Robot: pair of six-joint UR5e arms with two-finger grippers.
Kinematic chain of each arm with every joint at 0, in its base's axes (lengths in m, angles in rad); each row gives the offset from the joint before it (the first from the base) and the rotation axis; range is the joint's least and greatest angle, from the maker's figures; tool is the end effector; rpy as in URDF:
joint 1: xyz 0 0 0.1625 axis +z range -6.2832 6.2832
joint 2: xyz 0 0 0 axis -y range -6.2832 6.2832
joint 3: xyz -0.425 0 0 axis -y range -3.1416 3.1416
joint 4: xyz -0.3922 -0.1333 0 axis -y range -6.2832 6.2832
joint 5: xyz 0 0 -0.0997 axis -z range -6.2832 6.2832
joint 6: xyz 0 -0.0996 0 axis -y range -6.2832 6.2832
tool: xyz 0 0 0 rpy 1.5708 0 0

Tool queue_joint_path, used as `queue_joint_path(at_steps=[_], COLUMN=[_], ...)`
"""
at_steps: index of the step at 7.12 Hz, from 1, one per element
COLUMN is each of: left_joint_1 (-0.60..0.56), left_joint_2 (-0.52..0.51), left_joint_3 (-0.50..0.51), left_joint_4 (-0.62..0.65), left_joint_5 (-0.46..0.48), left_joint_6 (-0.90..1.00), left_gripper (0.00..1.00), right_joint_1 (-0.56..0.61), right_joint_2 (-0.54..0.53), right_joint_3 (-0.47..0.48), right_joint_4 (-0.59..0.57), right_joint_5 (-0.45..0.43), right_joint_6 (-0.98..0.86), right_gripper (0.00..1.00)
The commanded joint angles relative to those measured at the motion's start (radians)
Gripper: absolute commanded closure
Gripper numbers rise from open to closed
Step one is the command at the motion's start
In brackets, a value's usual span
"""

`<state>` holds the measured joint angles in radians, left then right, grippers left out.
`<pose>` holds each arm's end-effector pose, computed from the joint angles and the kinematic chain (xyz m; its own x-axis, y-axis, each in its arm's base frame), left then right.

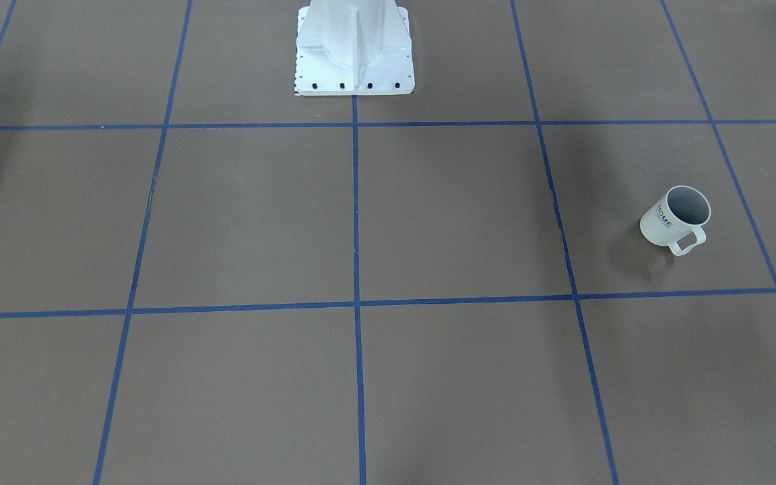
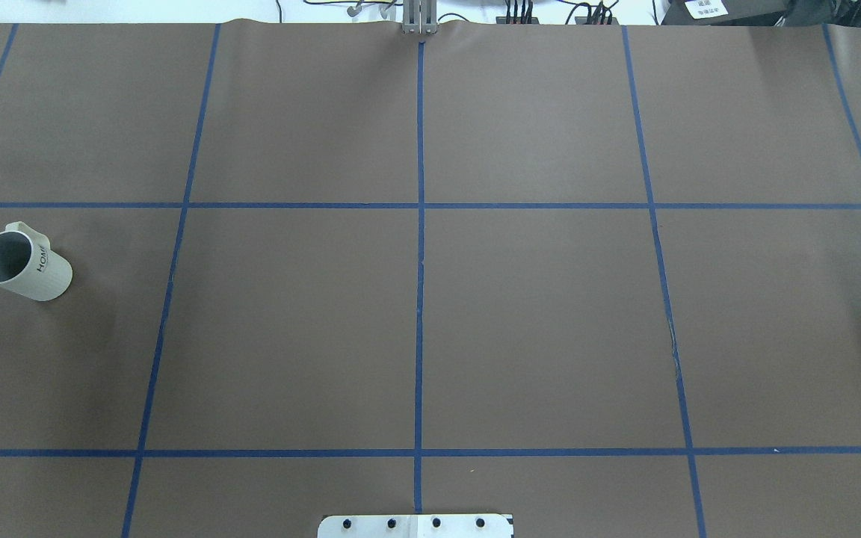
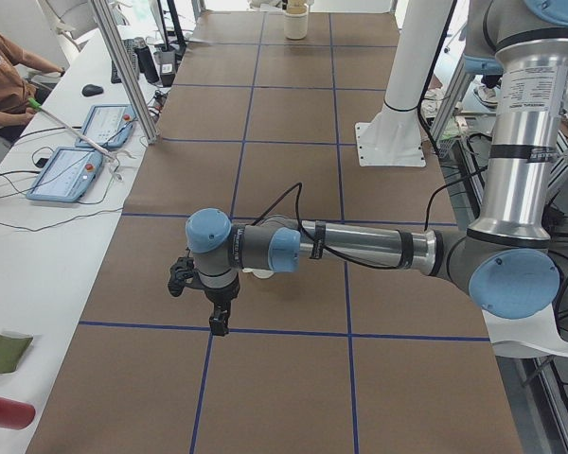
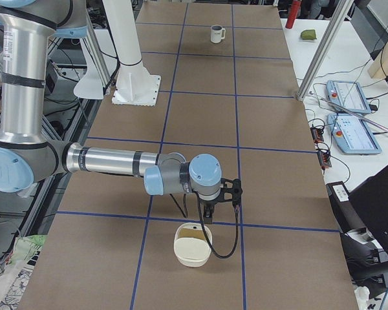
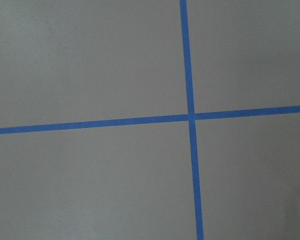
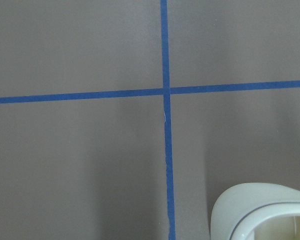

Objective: Left arm hands cup to right arm to dump lemon

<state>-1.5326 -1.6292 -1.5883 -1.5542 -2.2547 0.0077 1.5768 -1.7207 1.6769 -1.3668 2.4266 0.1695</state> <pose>-0.0505 -0.5223 0.6282 0.7728 0.0747 -0.6302 -0.0441 0.9970 0.0641 0.0607 -0.4368 0.6485 0.6459 0.0517 0.7617 -0.1166 0.9927 0.0315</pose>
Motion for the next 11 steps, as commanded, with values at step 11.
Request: queue_joint_path(at_steps=[11], left_joint_1=[0.208], left_joint_2=[0.042], left_joint_3=[-0.151], left_joint_4=[-0.219], left_joint_5=[-0.032], left_joint_6=[-0.394], left_gripper=[0.00], right_joint_1=[0.000], right_joint_2=[0.012], right_joint_3=[0.029], right_joint_4=[-0.002], right_joint_5=[-0.001], right_joint_6=[0.015], right_gripper=[0.00])
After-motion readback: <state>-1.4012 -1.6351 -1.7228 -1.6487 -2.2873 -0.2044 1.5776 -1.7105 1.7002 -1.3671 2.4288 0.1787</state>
